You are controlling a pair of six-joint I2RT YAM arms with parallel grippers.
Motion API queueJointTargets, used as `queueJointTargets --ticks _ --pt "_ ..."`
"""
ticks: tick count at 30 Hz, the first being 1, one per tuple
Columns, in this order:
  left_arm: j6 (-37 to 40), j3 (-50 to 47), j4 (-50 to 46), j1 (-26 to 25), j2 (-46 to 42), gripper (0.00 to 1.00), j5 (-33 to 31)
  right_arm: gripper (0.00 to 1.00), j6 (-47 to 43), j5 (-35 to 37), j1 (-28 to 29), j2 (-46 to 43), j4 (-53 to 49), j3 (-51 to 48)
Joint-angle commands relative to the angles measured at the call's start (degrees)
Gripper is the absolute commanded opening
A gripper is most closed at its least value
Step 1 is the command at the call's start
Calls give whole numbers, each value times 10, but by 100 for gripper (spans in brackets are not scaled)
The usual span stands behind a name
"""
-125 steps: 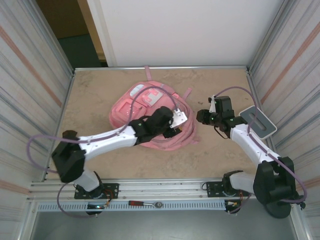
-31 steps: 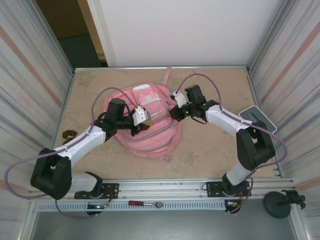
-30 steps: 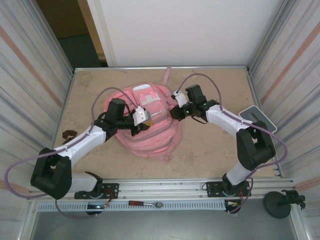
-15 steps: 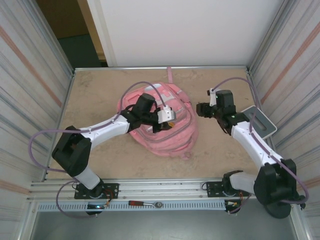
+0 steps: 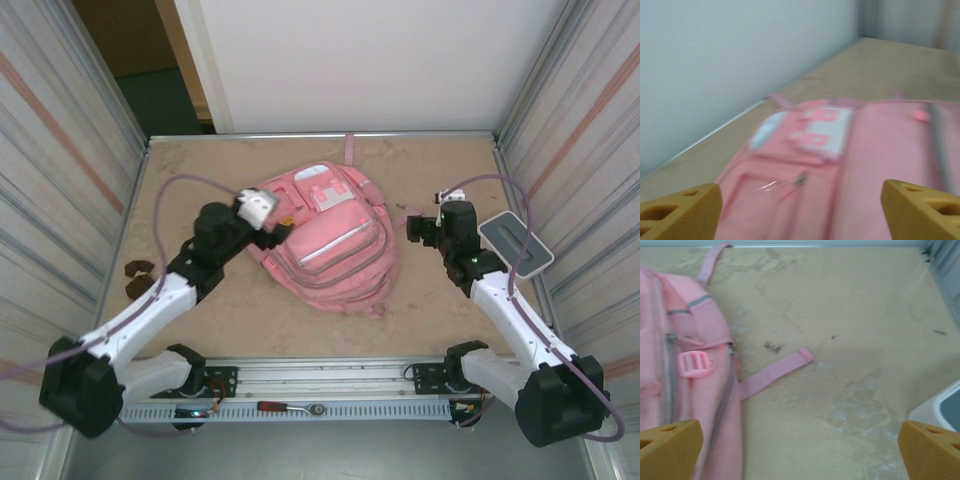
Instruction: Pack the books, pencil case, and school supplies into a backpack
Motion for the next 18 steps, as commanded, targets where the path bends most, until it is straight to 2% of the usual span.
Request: queueJointTargets --ticks 1,4,8,13,18 --pt "-94 -74 24 51 -75 88 -144 99 -3 78 -7 -7 53 -39" --pt "-111 -129 27 103 -125 94 -188 99 11 86 -21 7 97 -79" --pt "-77 -189 84 161 -129 94 -155 99 14 87 -41 54 180 -115" --pt "-105 -197 137 221 -18 96 -113 99 -26 48 -59 144 306 -141" --pt "-109 -191 255 228 117 98 -77 99 -42 22 -68 183 380 -144"
